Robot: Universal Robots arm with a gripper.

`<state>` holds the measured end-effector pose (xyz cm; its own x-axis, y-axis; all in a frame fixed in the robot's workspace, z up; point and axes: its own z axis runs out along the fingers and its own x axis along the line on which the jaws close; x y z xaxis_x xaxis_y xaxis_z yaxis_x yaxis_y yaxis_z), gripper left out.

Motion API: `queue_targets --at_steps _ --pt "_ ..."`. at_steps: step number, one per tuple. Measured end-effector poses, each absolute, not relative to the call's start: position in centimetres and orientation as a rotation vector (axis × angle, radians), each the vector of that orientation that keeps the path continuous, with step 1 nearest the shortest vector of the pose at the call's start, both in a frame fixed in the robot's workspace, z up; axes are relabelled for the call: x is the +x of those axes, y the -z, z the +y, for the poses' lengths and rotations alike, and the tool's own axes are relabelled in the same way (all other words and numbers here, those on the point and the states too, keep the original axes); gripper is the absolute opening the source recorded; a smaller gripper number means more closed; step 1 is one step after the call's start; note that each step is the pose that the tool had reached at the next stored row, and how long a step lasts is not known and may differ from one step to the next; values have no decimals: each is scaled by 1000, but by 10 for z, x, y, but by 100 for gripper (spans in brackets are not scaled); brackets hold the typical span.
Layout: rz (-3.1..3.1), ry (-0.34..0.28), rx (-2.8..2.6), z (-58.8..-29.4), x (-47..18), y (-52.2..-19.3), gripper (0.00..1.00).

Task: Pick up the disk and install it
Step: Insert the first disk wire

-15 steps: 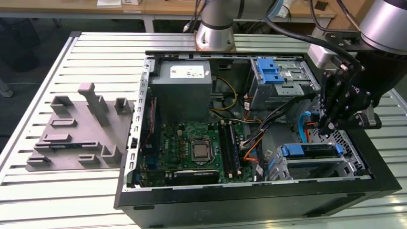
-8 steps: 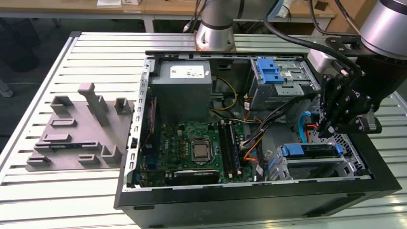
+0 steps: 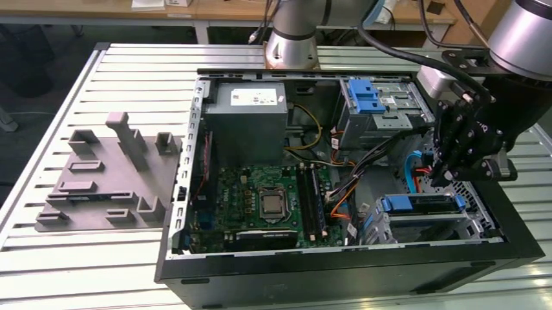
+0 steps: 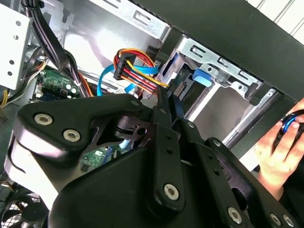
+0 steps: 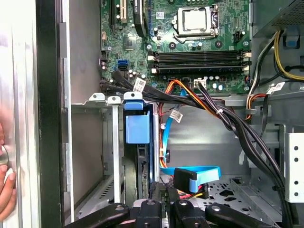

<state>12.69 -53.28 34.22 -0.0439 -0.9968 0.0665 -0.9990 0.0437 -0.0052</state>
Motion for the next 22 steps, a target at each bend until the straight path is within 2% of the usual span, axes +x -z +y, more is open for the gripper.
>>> queue_targets --at_steps 22 --pt "-2265 -71 2110 -544 126 -337 17"
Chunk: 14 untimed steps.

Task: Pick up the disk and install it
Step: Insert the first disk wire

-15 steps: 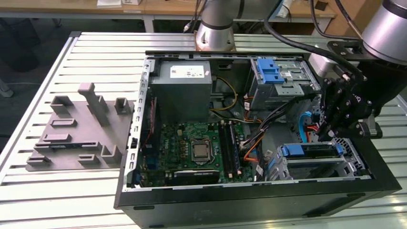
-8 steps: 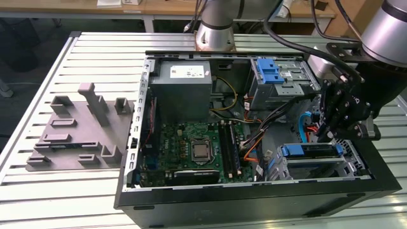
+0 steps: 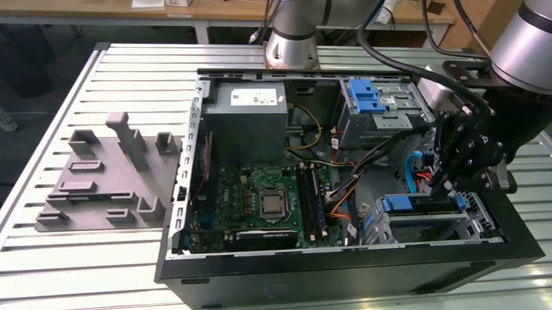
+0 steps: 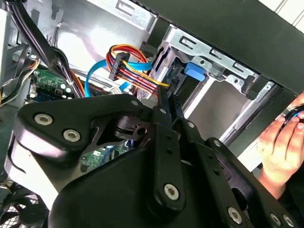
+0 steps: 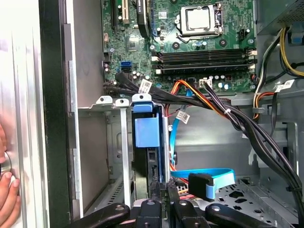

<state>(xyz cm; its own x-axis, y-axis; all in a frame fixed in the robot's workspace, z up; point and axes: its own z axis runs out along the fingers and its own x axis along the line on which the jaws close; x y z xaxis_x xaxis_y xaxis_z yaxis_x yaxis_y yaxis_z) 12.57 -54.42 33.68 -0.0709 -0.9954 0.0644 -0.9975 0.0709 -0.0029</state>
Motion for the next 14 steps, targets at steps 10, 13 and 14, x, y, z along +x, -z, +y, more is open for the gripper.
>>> queue_targets --at_steps 10,13,14 --pt "-2265 -71 2110 -548 125 -334 17" --pt "-2265 -71 2110 -548 125 -333 17" --pt "-2265 -71 2110 -548 125 -332 17"
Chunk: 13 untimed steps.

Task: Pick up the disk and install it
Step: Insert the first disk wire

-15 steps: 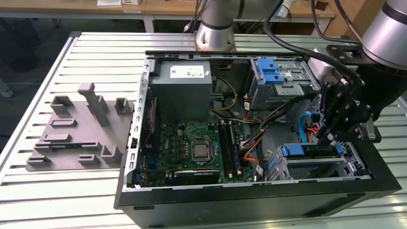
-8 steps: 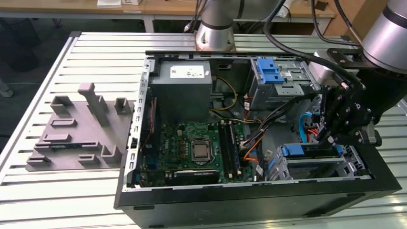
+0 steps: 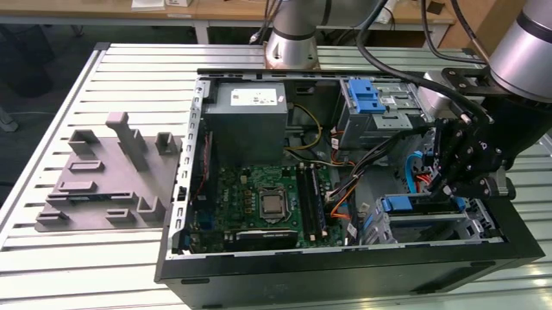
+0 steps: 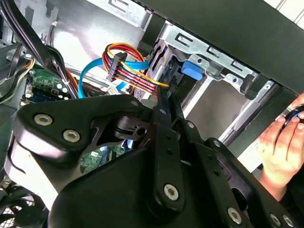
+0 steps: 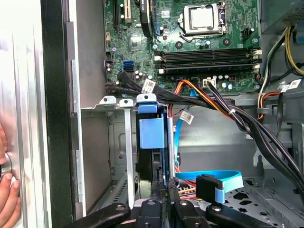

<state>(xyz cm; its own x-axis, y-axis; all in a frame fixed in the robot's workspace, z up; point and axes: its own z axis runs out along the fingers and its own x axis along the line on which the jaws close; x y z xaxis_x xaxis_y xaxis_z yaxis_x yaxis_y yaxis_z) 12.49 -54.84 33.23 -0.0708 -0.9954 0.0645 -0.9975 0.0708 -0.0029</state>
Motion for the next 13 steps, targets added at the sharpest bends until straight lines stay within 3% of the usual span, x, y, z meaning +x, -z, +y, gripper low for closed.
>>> queue_targets --at_steps 13 --pt "-2266 -71 2110 -548 125 -331 17"
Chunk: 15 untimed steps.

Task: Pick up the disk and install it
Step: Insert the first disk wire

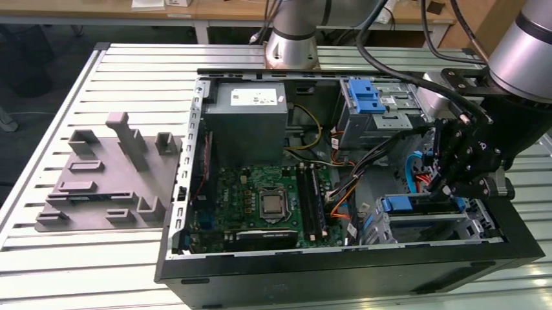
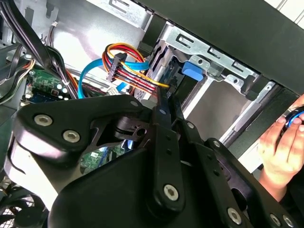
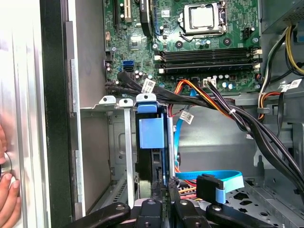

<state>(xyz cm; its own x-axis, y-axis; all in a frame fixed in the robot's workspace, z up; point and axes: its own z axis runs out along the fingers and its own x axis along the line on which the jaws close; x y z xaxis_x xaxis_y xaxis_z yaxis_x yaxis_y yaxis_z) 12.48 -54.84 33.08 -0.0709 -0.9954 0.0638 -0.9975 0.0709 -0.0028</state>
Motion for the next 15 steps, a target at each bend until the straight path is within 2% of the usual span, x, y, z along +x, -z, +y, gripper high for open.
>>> queue_targets --at_steps 15 --pt "-2265 -70 2110 -548 125 -332 17"
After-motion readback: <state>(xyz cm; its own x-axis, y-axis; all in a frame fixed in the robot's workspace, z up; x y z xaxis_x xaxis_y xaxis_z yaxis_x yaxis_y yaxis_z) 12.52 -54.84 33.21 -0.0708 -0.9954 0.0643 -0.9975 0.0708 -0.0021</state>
